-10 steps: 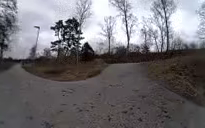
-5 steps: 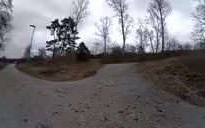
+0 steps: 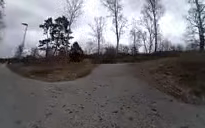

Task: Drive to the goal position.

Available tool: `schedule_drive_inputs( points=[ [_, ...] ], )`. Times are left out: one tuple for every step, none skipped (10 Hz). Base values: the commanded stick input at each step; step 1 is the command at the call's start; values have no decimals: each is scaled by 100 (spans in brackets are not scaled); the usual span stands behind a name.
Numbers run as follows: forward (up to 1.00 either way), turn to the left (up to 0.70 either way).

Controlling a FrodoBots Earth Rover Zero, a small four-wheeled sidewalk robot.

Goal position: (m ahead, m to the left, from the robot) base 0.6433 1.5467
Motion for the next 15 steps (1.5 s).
schedule_drive_inputs(
  points=[
    [0, -70],
    [0, -70],
    [0, -70],
    [0, -70],
    [0, -70],
    [0, -70],
    [0, -70],
    [0, -70],
    [0, -70],
    [0, -70],
    [0, -70],
    [0, -70],
    [0, -70],
    [0, -70],
    [0, -70]
  ],
)
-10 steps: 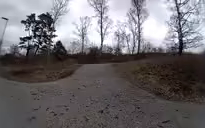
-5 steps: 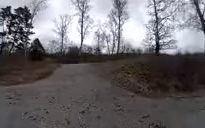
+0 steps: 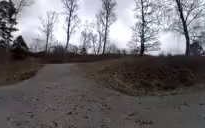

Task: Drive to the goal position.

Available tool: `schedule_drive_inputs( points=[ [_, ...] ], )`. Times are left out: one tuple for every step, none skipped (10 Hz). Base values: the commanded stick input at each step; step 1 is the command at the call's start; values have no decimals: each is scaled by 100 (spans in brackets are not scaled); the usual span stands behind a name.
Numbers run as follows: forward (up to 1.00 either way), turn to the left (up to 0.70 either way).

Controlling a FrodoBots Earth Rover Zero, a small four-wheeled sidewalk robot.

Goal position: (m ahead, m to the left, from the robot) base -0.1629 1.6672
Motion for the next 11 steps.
schedule_drive_inputs(
  points=[
    [0, -70],
    [0, -70],
    [0, -70],
    [0, -59],
    [0, -37],
    [0, -16],
    [0, 6],
    [0, 28],
    [0, 50],
    [0, 70],
    [0, 70]
  ],
)
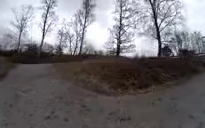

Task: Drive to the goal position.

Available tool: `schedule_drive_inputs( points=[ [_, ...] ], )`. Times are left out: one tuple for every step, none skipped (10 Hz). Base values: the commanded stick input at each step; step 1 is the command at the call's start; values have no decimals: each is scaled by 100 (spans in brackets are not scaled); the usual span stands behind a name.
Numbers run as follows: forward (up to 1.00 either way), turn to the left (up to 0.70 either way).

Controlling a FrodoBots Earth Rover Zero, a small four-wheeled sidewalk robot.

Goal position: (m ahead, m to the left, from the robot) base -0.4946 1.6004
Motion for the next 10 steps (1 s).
schedule_drive_inputs(
  points=[
    [0, 70],
    [0, 70],
    [0, 70],
    [0, 70],
    [0, 70],
    [0, 70],
    [0, 70],
    [0, 70],
    [0, 70],
    [0, 70]
  ],
)
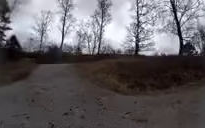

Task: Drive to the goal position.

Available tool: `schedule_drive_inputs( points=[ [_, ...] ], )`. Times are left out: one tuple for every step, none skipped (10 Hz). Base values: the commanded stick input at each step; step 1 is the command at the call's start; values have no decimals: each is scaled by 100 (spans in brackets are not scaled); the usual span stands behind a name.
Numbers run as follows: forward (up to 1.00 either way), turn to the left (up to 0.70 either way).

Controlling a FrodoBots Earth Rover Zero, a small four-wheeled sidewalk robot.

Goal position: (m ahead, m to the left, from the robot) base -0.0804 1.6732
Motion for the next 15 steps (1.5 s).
schedule_drive_inputs(
  points=[
    [0, 70],
    [0, 70],
    [0, 70],
    [0, 70],
    [0, 70],
    [0, 70],
    [0, 70],
    [0, 70],
    [0, 70],
    [0, 70],
    [0, 70],
    [0, 70],
    [0, 70],
    [0, 70],
    [0, 70]
  ],
)
